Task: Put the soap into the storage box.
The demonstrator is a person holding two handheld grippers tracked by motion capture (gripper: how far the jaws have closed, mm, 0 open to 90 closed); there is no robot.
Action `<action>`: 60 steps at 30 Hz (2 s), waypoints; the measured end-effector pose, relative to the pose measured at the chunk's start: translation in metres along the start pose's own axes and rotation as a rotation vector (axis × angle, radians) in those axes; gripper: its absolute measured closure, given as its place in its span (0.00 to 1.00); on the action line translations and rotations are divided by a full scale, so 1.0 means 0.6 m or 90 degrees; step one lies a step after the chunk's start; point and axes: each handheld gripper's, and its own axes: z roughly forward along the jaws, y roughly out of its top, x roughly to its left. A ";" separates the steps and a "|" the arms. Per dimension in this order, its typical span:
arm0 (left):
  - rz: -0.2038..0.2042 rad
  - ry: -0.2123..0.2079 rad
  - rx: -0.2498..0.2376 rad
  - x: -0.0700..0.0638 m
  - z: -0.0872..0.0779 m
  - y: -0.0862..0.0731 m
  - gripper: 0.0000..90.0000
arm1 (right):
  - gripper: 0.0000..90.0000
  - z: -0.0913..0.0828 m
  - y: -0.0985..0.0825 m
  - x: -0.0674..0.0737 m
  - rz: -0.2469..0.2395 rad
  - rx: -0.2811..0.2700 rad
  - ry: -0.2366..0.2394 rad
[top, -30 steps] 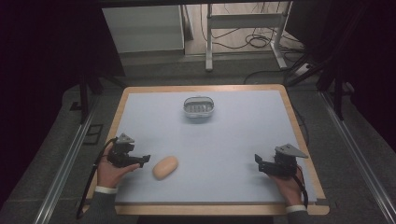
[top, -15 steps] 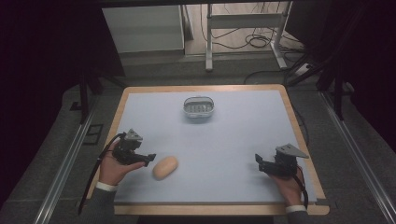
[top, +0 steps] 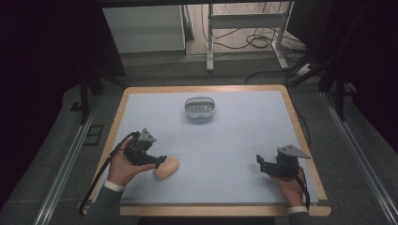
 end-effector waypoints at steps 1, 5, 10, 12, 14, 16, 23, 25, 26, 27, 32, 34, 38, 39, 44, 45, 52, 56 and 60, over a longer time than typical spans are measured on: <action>0.001 -0.002 0.002 -0.002 0.002 0.000 0.23 | 0.10 0.000 0.000 0.000 0.001 0.000 0.000; 0.007 -0.009 0.016 -0.009 0.011 0.001 0.23 | 0.10 0.000 0.000 -0.001 0.002 0.002 0.001; 0.012 -0.016 0.023 -0.015 0.018 0.001 0.22 | 0.10 0.000 0.000 -0.001 0.004 0.001 0.002; 0.014 -0.017 0.026 -0.016 0.022 0.000 0.22 | 0.10 0.000 0.000 -0.001 0.005 0.002 0.002; 0.014 -0.021 0.031 -0.017 0.027 -0.001 0.22 | 0.10 0.001 0.000 -0.002 0.007 0.005 0.001; 0.016 -0.020 0.038 -0.021 0.030 -0.002 0.22 | 0.10 0.001 0.000 -0.002 0.008 0.005 0.000; 0.027 -0.027 0.055 -0.036 0.040 -0.005 0.21 | 0.10 0.001 0.000 -0.002 0.009 0.004 -0.001; 0.030 -0.028 0.062 -0.040 0.043 -0.005 0.21 | 0.10 0.001 0.000 -0.002 0.009 0.004 -0.001; 0.031 -0.027 0.064 -0.041 0.045 -0.006 0.21 | 0.10 0.001 0.000 -0.002 0.008 0.004 0.000; 0.033 -0.030 0.069 -0.042 0.048 -0.006 0.22 | 0.10 0.001 0.000 -0.002 0.010 0.005 0.000; 0.035 -0.034 0.081 -0.046 0.057 -0.006 0.22 | 0.10 0.001 0.000 -0.002 0.010 0.005 -0.002; 0.035 -0.036 0.089 -0.047 0.061 -0.007 0.22 | 0.10 0.002 0.000 -0.002 0.010 0.006 -0.002; 0.035 -0.035 0.099 -0.047 0.070 -0.007 0.23 | 0.10 0.002 0.000 -0.002 0.012 0.007 -0.004; 0.034 -0.037 0.104 -0.047 0.073 -0.008 0.23 | 0.10 0.001 0.000 -0.002 0.013 0.007 -0.005; 0.028 -0.044 0.116 -0.046 0.080 -0.011 0.23 | 0.10 -0.001 -0.001 -0.003 0.013 -0.004 0.001; 0.024 -0.043 0.118 -0.044 0.082 -0.014 0.23 | 0.10 -0.001 -0.001 -0.004 0.014 -0.004 0.001; 0.019 -0.039 0.124 -0.041 0.085 -0.023 0.27 | 0.10 0.000 0.000 -0.004 0.014 -0.001 -0.001; 0.020 -0.033 0.129 -0.041 0.091 -0.023 0.29 | 0.10 0.000 0.000 -0.003 0.012 -0.002 -0.002; 0.025 -0.034 0.131 -0.043 0.092 -0.023 0.35 | 0.10 0.000 0.000 -0.003 0.012 -0.002 -0.001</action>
